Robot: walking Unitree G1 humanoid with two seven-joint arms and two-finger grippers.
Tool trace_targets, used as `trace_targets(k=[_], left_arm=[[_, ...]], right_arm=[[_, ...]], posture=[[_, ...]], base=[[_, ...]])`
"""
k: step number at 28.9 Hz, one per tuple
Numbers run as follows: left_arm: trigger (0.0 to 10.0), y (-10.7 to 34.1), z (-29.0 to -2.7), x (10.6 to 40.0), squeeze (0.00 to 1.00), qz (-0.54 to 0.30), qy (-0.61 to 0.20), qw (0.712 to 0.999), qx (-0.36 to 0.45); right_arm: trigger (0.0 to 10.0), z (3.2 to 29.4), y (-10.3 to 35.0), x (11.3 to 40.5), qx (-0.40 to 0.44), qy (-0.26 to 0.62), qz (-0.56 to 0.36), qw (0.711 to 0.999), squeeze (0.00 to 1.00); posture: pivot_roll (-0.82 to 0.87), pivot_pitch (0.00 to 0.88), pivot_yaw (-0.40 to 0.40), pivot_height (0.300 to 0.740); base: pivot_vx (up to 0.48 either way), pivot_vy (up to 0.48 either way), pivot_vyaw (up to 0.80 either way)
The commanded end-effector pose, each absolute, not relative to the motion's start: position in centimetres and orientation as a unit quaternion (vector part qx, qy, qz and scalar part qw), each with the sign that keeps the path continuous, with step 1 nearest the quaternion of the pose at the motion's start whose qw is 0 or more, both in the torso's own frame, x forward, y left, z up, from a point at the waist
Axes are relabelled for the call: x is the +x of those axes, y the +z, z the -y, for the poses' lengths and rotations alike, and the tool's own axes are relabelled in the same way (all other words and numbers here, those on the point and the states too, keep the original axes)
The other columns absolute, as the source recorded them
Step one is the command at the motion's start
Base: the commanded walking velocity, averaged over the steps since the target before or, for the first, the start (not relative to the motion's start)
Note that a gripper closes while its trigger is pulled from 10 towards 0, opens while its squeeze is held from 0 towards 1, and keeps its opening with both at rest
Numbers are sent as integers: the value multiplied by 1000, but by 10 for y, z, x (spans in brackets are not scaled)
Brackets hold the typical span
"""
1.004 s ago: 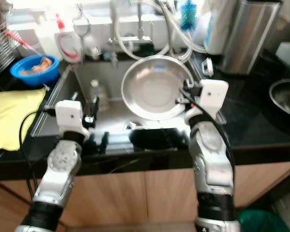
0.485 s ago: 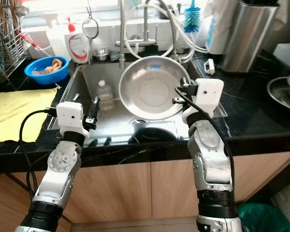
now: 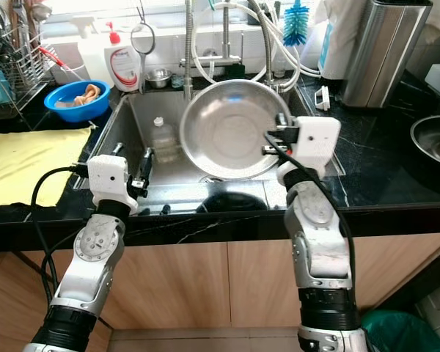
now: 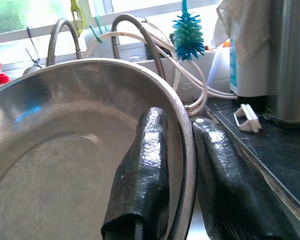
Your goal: Kitchen organization
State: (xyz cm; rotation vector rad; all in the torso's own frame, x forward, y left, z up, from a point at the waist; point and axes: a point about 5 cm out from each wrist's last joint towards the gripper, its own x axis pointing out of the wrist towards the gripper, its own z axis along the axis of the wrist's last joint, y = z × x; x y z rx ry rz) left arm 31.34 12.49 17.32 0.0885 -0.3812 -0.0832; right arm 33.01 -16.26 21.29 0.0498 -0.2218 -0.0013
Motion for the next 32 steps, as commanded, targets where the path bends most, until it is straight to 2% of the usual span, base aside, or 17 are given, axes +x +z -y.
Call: trace_targets(k=[1, 5, 21, 25, 28, 32], left_arm=[[10000, 175, -127, 314, 0, 190, -39, 980, 48], [10000, 175, -126, 315, 0, 190, -37, 980, 46], [10000, 174, -127, 315, 0, 189, -34, 980, 44], [10000, 176, -127, 315, 0, 194, -29, 979, 47], [10000, 176, -127, 315, 0, 195, -30, 979, 47], [10000, 176, -127, 315, 0, 194, -31, 979, 47]], right_arm=[[10000, 159, 222, 331, 21, 3, 133, 991, 0], [10000, 152, 226, 330, 18, 21, 141, 990, 0], [10000, 154, 223, 332, 23, 14, 132, 991, 0], [10000, 154, 223, 332, 22, 15, 130, 991, 0], [10000, 155, 223, 333, 11, 13, 124, 992, 0], [10000, 163, 220, 338, -86, -2, 94, 992, 0]], posture=[[-153, 0, 71, 740], [-153, 0, 68, 740], [-154, 0, 65, 740], [-156, 0, 66, 740], [-156, 0, 65, 740], [-155, 0, 65, 740]], base=[[0, 0, 756], [245, 0, 795], [214, 0, 0], [0, 0, 0], [0, 0, 0], [0, 0, 0]])
